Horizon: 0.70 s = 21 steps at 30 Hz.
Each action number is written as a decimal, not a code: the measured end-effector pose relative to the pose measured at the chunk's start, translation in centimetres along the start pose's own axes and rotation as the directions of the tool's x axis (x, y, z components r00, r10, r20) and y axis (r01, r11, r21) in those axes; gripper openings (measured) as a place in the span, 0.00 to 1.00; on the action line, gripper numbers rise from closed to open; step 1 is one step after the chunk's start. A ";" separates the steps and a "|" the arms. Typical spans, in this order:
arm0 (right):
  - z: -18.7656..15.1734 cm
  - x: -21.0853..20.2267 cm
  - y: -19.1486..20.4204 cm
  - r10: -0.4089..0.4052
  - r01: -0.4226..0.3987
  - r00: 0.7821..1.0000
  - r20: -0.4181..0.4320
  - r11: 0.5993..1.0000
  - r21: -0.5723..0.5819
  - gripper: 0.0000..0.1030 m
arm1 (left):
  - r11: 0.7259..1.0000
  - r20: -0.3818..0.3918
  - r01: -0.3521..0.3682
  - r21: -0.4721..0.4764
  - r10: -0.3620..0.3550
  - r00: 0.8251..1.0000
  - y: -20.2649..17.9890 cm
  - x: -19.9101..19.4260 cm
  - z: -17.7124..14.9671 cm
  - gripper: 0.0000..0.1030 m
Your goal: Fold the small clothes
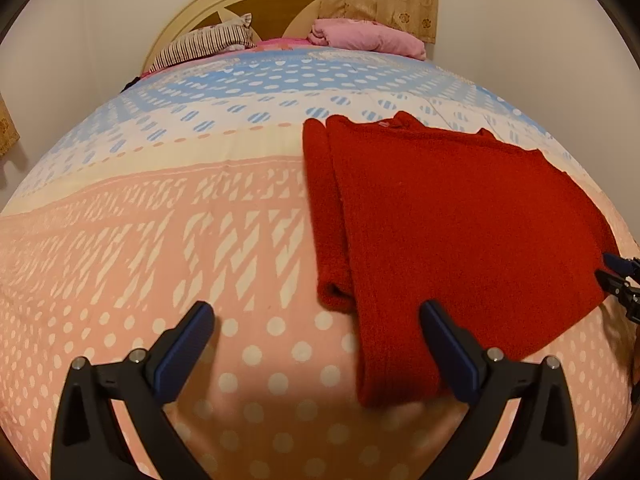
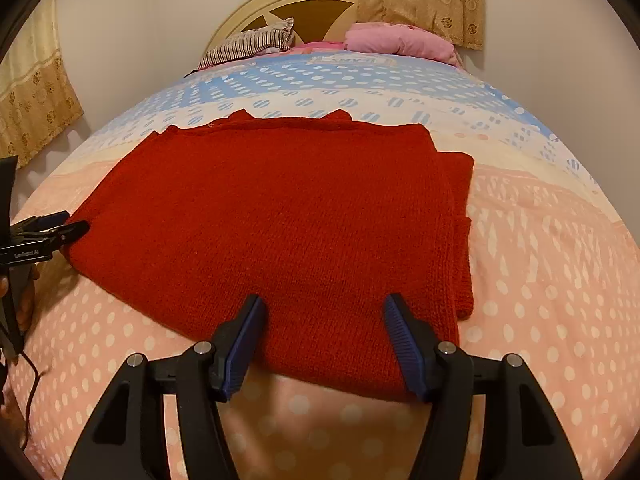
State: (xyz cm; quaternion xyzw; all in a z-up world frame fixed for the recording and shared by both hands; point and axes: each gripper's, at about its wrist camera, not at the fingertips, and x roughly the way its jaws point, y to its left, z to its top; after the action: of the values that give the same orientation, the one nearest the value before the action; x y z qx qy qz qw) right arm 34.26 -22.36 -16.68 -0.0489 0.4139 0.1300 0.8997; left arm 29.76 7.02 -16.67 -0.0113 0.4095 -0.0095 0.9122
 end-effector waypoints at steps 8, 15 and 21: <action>-0.6 -0.5 0.5 -0.021 0.021 1.000 0.009 1.000 -0.006 0.62 | 0.999 -0.007 0.025 -0.024 -0.025 1.000 0.5 -0.2 -0.3 1.00; -0.8 -1.4 1.3 -0.054 0.055 0.998 0.038 0.998 -0.027 0.64 | 0.999 0.024 0.032 -0.010 -0.032 0.999 0.5 -1.7 -0.7 1.00; -1.5 -2.9 4.1 -0.046 0.052 0.996 0.079 0.996 -0.069 0.64 | 1.000 0.052 0.006 0.030 -0.008 0.999 0.8 -2.8 -0.5 1.00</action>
State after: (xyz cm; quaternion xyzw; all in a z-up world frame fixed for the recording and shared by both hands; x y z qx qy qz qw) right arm 30.23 -19.23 -15.37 -0.0861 0.3725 0.1242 0.9157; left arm 27.58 7.89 -14.96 0.0007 0.3854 -0.0184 0.9225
